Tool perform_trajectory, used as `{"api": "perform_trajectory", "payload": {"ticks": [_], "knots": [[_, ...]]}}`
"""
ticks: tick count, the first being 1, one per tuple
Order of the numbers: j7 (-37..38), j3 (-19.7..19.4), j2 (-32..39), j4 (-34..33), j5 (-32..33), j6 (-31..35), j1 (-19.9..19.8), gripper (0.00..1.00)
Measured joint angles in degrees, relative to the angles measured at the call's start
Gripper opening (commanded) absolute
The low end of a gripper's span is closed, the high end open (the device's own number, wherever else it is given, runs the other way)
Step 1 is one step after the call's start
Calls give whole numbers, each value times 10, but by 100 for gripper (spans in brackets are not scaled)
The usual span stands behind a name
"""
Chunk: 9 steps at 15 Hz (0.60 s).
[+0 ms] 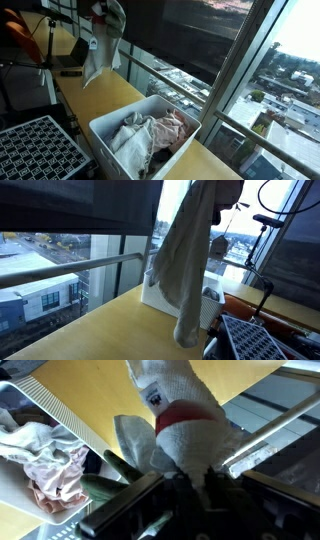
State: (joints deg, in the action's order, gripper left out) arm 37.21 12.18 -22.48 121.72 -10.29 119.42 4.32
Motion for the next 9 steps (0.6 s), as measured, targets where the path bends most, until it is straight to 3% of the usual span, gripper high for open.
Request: {"api": "perform_trajectory", "payload": {"ticks": [6,7,9], "knots": [[-1,0,38,63,1,68,-3,4],[-1,0,47,67,2,79,-4,42],[-1,0,65,72,4,94,-4,50]]}}
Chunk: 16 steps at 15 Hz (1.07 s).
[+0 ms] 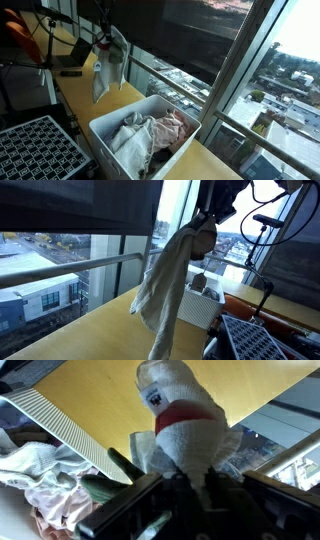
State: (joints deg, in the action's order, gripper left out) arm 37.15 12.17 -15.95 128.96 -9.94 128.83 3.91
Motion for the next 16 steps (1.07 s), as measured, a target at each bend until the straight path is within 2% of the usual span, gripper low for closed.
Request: {"api": "perform_trajectory", "payload": {"ticks": [7,12,16], "knots": [[0,0,25,1,20,13,2,99],[2,-6,25,-2,51,17,-6,100],[-2,-43,40,-4,101,41,-48,100]]}}
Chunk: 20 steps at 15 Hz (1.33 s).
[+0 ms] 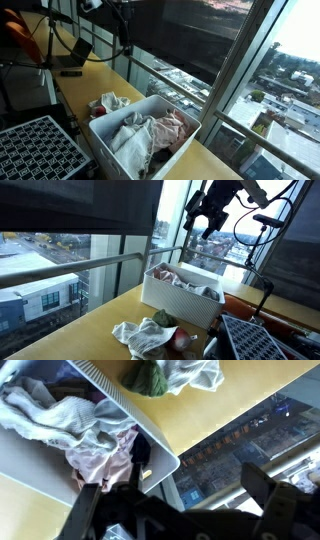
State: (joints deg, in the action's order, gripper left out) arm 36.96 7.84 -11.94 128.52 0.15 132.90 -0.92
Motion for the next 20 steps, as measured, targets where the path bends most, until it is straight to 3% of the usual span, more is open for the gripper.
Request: {"api": "perform_trajectory", "payload": {"ticks": [7,14,20], "knots": [[-7,-77,121,-14,39,73,-55,100],[-5,-129,309,-65,43,123,-45,100],[-5,-152,430,-133,23,123,-28,100]]}}
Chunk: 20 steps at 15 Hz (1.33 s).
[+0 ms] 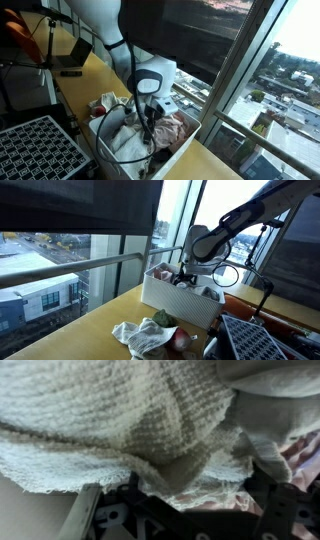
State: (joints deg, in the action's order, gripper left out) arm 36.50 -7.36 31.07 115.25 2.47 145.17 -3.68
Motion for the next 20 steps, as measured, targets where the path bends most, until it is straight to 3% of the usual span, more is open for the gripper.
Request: {"api": "perform_trajectory", "payload": {"ticks": [1,2,4,12,13,20], "knots": [[-1,0,11,-8,-11,-2,0,100],[-5,0,18,-14,-24,-5,0,75],[-20,0,28,-28,-56,-23,-2,66],[-46,0,30,-77,-130,-99,-14,5],[-48,0,28,-81,-136,-107,-18,1],[-61,-5,-54,-97,-162,-165,-44,4]]}}
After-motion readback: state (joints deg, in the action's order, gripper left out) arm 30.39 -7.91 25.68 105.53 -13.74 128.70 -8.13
